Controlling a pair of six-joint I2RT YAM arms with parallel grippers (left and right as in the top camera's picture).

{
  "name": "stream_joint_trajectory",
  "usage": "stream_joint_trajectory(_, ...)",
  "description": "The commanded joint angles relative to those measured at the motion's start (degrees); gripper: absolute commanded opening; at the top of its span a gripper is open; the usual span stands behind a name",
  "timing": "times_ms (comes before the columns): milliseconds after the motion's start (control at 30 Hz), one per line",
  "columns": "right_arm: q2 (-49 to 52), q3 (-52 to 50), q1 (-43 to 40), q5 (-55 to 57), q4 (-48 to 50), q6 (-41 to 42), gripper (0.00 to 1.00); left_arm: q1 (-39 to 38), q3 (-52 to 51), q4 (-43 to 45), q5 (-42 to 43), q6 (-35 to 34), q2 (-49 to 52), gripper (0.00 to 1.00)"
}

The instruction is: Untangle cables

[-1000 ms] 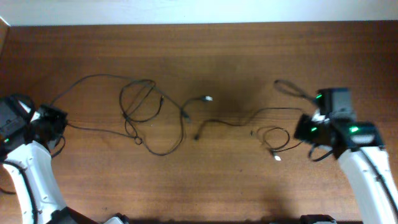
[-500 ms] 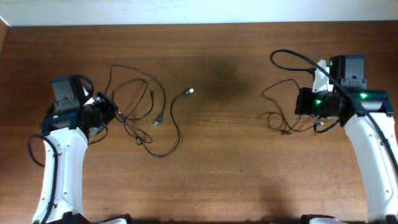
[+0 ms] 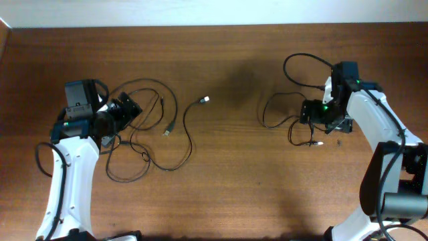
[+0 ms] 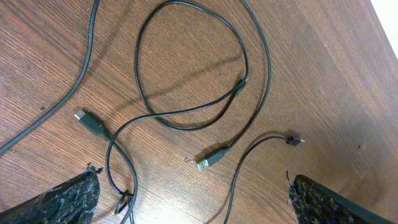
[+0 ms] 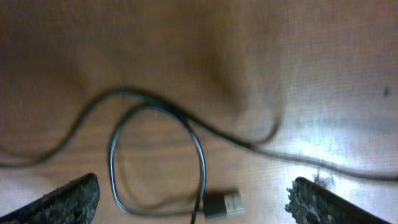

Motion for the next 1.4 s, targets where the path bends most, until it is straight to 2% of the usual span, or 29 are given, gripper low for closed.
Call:
stream_joint_trajectory(0,0.5,-3.5,-0.2,0.7,5.6,-7.1,0.98,0.0,0.0,0.1,-0.4,0.3,0.1,0.99)
stream_joint_trajectory(67,1.4,-7.2,-0.2,0.7,10.8,-12.7,0.98,0.0,0.0,0.1,-0.4,0.3,0.1,0.99)
stream_joint_trajectory(167,3.9,-8.4,-0.2,0.7,13.6,-12.7,1.00,0.0,0.0,0.1,-0.4,0.3,0.1,0.99)
stream_joint_trajectory(267,7.6,-8.7,-0.2,0.7,13.5,-14.4,0.68,0.0,0.0,0.1,-0.4,0.3,0.1,0.99)
stream_joint_trajectory(333,10.3,-8.8,-0.2,1.0,12.4,-14.4,0.27,0.0,0.0,0.1,-0.4,0.3,0.1,0.99)
stream_joint_trajectory(400,12.5,-8.8,-0.2,3.5,11.1,-12.0,0.04,0.0,0.0,0.1,-0.4,0.3,0.1,0.99)
stream_joint_trajectory(433,13.1,-8.8,-0.2,4.7,11.1,-6.4,0.04,0.0,0.0,0.1,-0.4,0.3,0.1,0.99)
stream_joint_trajectory(500,13.1,-7.1,-0.4,4.9,10.7,-4.6,0.04,0.0,0.0,0.1,-0.4,0.3,0.1,0.99)
stream_joint_trajectory(567,13.1,1.4,-2.5,10.3,4.2,-1.9,0.04,0.0,0.0,0.1,-0.4,0.3,0.1,0.99)
stream_joint_trajectory(633,13.1,14.8,-6.5,15.4,-4.8,-2.1,0.04,0.0,0.0,0.1,-0.4,0.3,0.1,0.99)
stream_joint_trajectory(767,13.1,32.8,-15.3,15.7,-12.2,-2.1,0.04,0.0,0.0,0.1,-0.4,0.3,0.1,0.99)
stream_joint_trajectory(833,13.1,35.1,-19.3,12.7,-16.1,-3.7,0.04,0.0,0.0,0.1,-0.4,0.3,0.1,0.99)
stream_joint_trajectory(867,13.1,34.6,-19.3,7.6,-16.4,-3.4,0.04,0.0,0.0,0.1,-0.4,0.3,0.1,0.99)
stream_joint_trajectory(933,13.1,34.2,-16.6,2.0,-19.5,-3.4,0.04,0.0,0.0,0.1,-0.4,0.3,0.1,0.99)
stream_joint_trajectory(1000,13.1,33.0,-11.5,3.2,-21.5,-3.6,0.05,0.0,0.0,0.1,-0.4,0.3,0.1,0.99)
stream_joint_trajectory(1033,13.1,30.9,-9.5,5.4,-19.6,-3.6,0.13,0.0,0.0,0.1,-0.4,0.3,0.1,0.99)
stream_joint_trajectory(1067,13.1,28.8,-8.7,5.4,-18.3,-3.6,0.15,0.0,0.0,0.1,-0.4,0.3,0.1,0.99)
stream_joint_trajectory(1100,13.1,26.5,-8.4,5.4,-16.9,-3.4,0.20,0.0,0.0,0.1,-0.4,0.3,0.1,0.99)
stream_joint_trajectory(1167,13.1,24.2,-8.5,5.4,-15.8,-3.5,0.49,0.0,0.0,0.1,-0.4,0.3,0.1,0.99)
stream_joint_trajectory(1233,13.1,23.6,-8.4,5.4,-15.8,-3.7,0.65,0.0,0.0,0.1,-0.4,0.3,0.1,0.99)
stream_joint_trajectory(1267,13.1,23.6,-8.4,5.3,-16.3,-3.6,0.82,0.0,0.0,0.1,-0.4,0.3,0.1,0.99)
stream_joint_trajectory(1333,13.1,23.5,-8.4,5.4,-17.9,-2.8,0.98,0.0,0.0,0.1,-0.4,0.3,0.1,0.99)
stream_joint_trajectory(1367,13.1,23.5,-8.4,8.1,-19.3,3.6,0.98,0.0,0.0,0.0,-0.4,0.3,0.1,0.99)
